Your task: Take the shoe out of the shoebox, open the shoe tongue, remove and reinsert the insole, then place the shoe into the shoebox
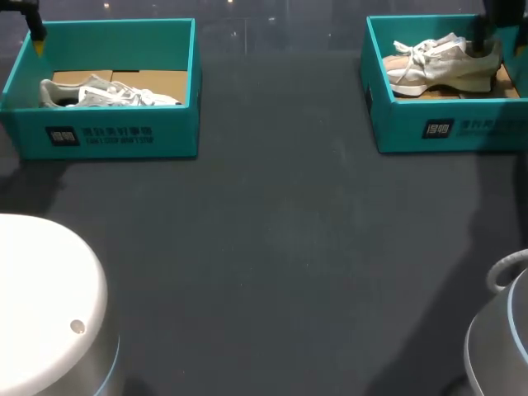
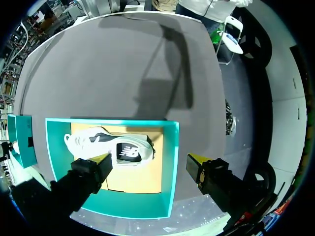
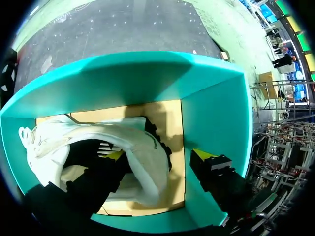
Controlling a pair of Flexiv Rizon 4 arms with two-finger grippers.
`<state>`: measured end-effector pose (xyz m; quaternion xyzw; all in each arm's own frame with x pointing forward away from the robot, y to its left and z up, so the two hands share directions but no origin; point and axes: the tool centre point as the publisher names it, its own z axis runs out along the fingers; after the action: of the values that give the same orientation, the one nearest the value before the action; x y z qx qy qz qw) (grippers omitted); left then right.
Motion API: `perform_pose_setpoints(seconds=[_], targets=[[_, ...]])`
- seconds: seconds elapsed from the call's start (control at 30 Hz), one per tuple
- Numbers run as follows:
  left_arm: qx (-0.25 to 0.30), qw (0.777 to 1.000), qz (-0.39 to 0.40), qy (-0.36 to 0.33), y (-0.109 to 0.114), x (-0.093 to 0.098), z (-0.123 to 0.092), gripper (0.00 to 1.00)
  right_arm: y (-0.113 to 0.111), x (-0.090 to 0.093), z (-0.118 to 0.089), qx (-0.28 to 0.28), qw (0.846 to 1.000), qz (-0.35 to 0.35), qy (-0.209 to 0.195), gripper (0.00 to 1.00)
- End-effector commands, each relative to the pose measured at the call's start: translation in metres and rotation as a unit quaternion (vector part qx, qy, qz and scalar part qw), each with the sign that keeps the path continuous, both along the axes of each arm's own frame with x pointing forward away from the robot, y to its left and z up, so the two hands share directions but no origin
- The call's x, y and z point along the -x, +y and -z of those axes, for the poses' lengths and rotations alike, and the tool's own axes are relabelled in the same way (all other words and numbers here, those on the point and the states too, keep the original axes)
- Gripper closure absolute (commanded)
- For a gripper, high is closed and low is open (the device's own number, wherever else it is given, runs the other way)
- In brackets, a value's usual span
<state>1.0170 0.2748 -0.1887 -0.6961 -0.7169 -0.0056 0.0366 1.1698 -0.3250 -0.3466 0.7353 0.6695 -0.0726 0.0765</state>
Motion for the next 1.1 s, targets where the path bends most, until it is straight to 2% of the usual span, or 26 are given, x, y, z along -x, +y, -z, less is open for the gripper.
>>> perform_pose_setpoints(seconds=[0.03, 0.07, 0.33, 0.43, 0.57, 0.6, 0.67, 0.93, 1.1], targets=[[-0.001, 1.0, 0.001, -0.001, 0.0, 0.001, 0.0, 0.0, -0.002, -0.009, 0.008, -0.007, 1.0, 0.005, 0.027, 0.3], [-0.001, 1.0, 0.001, -0.001, 0.0, 0.001, 0.0, 0.0, -0.002, -0.008, 0.009, -0.008, 1.0, 0.005, 0.029, 0.32], [-0.001, 1.0, 0.001, -0.001, 0.0, 0.001, 0.0, 0.0, -0.003, -0.006, 0.019, -0.02, 0.999, 0.006, 0.039, 0.33], [-0.001, 1.0, 0.001, -0.001, 0.0, 0.001, 0.0, 0.0, -0.003, -0.005, 0.021, -0.023, 0.999, 0.006, 0.041, 0.42], [-0.001, 1.0, 0.001, -0.001, 0.0, 0.001, 0.0, 0.0, -0.001, -0.003, 0.022, -0.026, 0.999, 0.006, 0.043, 0.64], [-0.001, 1.0, 0.001, -0.001, 0.0, 0.001, 0.0, 0.0, -0.001, -0.003, 0.022, -0.026, 0.999, 0.007, 0.042, 0.73], [-0.001, 1.0, 0.001, -0.001, 0.0, 0.001, 0.0, 0.0, 0.001, -0.001, 0.02, -0.025, 0.999, 0.008, 0.041, 1.0], [-0.001, 1.0, 0.001, -0.001, 0.0, 0.001, 0.0, 0.0, 0.004, 0.004, 0.011, -0.013, 0.999, 0.015, 0.034, 1.0], [-0.001, 1.0, 0.001, -0.001, 0.0, 0.001, 0.0, 0.0, 0.002, 0.008, -0.005, 0.002, 0.999, 0.023, 0.025, 1.0]])
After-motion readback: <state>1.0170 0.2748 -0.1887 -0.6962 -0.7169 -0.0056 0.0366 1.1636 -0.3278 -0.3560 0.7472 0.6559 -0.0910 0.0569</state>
